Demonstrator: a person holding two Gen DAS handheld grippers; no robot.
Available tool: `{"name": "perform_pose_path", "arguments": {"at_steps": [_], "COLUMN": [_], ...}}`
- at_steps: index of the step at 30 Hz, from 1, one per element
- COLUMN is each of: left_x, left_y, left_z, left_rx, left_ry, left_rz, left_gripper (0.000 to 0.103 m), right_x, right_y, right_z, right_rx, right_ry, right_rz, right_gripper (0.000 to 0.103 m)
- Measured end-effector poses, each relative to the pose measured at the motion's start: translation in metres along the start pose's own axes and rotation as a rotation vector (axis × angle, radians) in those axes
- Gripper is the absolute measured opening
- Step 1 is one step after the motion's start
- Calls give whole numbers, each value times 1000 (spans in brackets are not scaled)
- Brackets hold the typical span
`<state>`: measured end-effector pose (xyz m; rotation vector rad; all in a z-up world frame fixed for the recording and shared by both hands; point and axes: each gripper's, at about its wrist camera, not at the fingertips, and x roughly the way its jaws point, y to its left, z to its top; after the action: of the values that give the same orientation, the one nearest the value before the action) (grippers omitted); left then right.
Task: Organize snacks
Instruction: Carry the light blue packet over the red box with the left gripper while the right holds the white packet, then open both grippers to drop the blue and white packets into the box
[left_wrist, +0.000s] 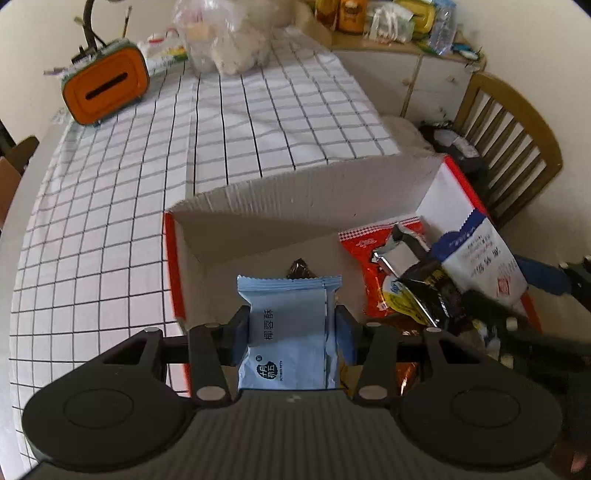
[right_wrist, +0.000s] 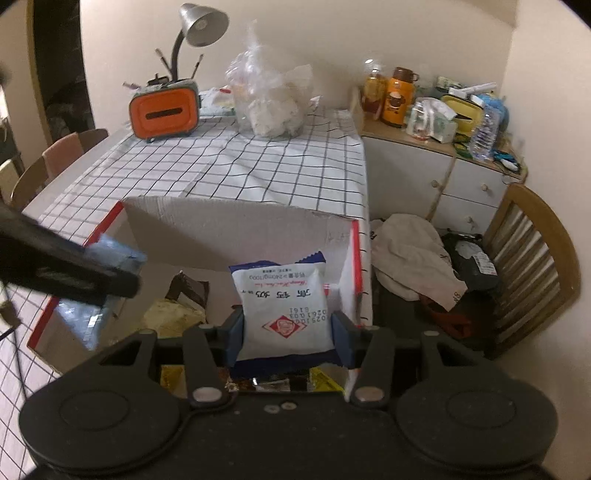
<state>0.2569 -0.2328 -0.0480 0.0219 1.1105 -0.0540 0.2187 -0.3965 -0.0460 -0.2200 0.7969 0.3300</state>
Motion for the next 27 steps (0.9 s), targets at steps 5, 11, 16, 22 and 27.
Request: {"name": "perform_pose_path", "arguments": {"at_steps": [5, 11, 16, 22, 27], "left_x": [28, 45, 44, 36, 21], "left_y": [-1, -5, -7, -5, 2], "left_z": [8, 10, 10, 7, 3], "left_rx": [-13, 2, 18, 19, -10], "left_ry": [70, 126, 123, 103, 67], "left_rz": [25, 46, 46, 52, 30], "left_gripper": [47, 47, 48, 51, 62], "right_x": [14, 26, 27, 22, 11], "right_y": [12, 15, 13, 6, 1], "right_z": [-1, -3, 0, 2, 6], "right_rx": [-86, -104, -101, -58, -24], "right_ry": [23, 54, 50, 33, 16], "right_rz": [-5, 24, 49, 84, 110], "right_gripper": [48, 49, 51, 66, 70]}}
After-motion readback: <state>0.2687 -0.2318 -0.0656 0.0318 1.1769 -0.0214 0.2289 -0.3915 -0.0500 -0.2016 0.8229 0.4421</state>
